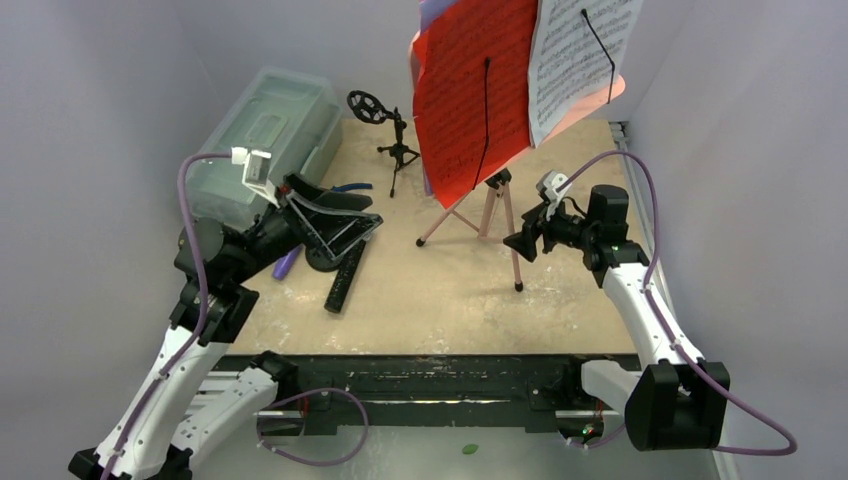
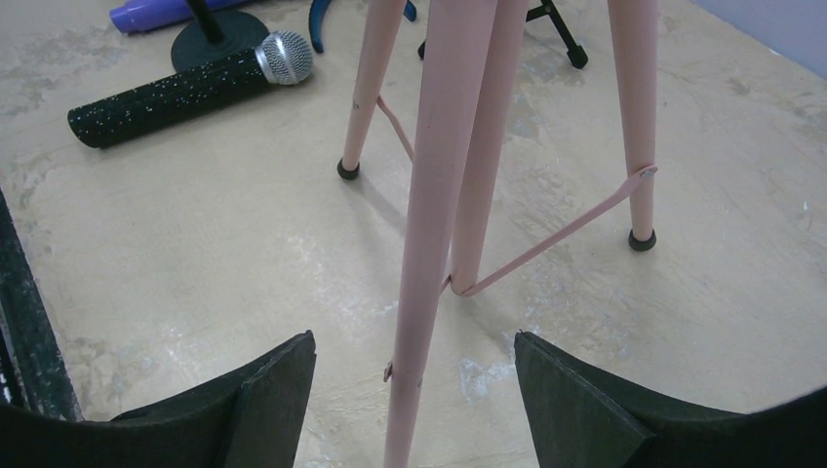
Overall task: Pack up the instrument practice props
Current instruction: Pick up the sheet music from the music stand.
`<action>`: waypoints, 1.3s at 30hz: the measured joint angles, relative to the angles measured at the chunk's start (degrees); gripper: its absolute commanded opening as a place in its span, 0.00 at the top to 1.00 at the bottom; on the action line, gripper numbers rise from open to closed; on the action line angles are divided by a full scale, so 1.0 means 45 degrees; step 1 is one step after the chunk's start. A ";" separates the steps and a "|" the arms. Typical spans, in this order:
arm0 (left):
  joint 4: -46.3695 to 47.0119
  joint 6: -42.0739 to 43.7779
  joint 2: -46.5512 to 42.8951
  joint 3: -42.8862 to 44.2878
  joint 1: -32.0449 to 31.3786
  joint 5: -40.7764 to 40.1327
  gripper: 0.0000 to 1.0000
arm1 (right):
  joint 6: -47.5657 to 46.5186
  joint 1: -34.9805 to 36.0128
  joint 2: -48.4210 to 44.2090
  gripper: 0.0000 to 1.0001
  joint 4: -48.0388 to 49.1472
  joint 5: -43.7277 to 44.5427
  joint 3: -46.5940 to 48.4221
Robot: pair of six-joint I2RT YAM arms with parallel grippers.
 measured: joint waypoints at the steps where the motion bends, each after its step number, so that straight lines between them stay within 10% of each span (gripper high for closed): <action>1: -0.0039 -0.0063 0.0126 0.0029 -0.0029 0.0024 0.14 | 0.0000 -0.0005 0.0000 0.22 0.0000 0.0005 0.0000; 8: -0.1141 0.0680 0.1107 0.0588 -0.2302 -0.1175 0.08 | -0.0005 -0.0049 0.0053 0.22 0.0005 0.0151 0.0000; 17: -0.3784 0.4299 0.4129 0.1919 -1.3959 -0.9020 0.06 | -0.0044 -0.0457 0.0068 0.21 -0.0083 0.0214 0.0000; 39: -0.4284 0.3803 0.5678 0.6883 -1.4834 -1.8642 0.10 | -0.0141 -0.0617 0.0063 0.21 -0.0175 0.0204 0.0000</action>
